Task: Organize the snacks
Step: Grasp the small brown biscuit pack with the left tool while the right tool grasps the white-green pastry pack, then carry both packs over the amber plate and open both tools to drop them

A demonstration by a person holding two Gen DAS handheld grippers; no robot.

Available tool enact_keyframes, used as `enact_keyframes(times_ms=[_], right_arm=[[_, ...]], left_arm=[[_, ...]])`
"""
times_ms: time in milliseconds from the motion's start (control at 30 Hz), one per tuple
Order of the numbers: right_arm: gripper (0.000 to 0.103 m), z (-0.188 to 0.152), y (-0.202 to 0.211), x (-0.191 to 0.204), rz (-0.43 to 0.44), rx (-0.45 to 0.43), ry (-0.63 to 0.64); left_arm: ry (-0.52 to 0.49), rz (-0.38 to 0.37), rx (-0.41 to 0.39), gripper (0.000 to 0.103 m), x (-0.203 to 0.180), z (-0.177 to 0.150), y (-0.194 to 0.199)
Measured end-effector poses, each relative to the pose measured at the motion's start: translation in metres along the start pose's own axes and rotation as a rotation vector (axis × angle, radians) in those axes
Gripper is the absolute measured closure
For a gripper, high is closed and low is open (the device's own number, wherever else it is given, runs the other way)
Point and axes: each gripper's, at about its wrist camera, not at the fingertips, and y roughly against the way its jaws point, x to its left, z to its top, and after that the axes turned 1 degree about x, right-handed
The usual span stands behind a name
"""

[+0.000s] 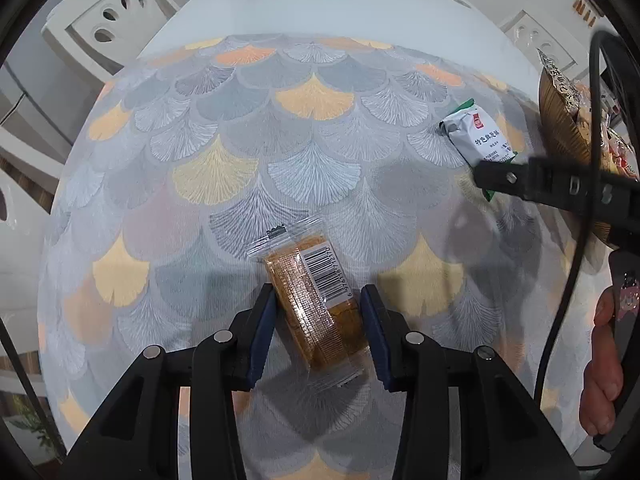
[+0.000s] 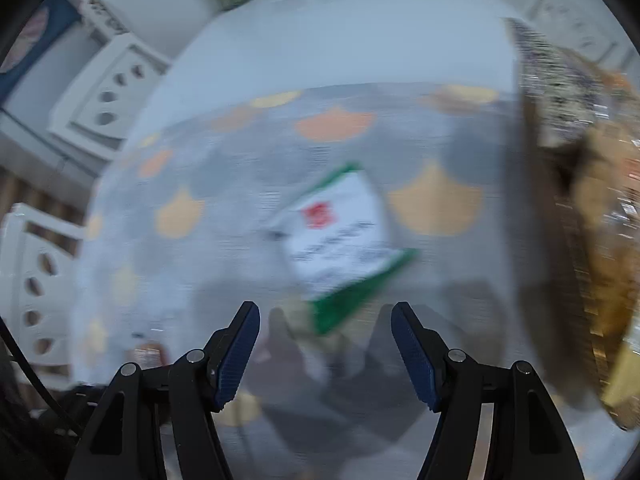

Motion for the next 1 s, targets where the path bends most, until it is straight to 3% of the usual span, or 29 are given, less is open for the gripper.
enact_keyframes(times_ms=[67, 167, 400, 567, 800, 1000], right_arm=[[0.037, 0.002, -0.002, -0.004, -0.071, -0.011, -0.005], [0.030, 0.013, -0.010, -0.003, -0.070, -0.009, -0.009], [0.027, 0.038, -0.024, 0.012, -0.109, -0.037, 0.017], [0.051, 0.028, -0.018, 0.022, -0.146, -0.061, 0.093], [0.053, 0.001, 0.007, 0.017, -0.025, -0.029, 0.068], [0.053, -0.029, 0.036, 0.024, 0.051, -0.023, 0.091]], left_arm=[[-0.011, 0.000, -0.001, 0.064, -0.001, 0.002, 0.000], [-0.030, 0.006, -0.005, 0.064, -0.003, 0.005, -0.003], [-0.019, 0.000, -0.007, 0.064, -0.006, 0.001, 0.001], [0.001, 0.011, -0.023, 0.067, -0.008, -0.004, 0.006], [0.098, -0.111, -0.034, 0.068, 0.006, -0.011, 0.026], [0.114, -0.113, -0.059, 0.068, 0.008, -0.020, 0.048]])
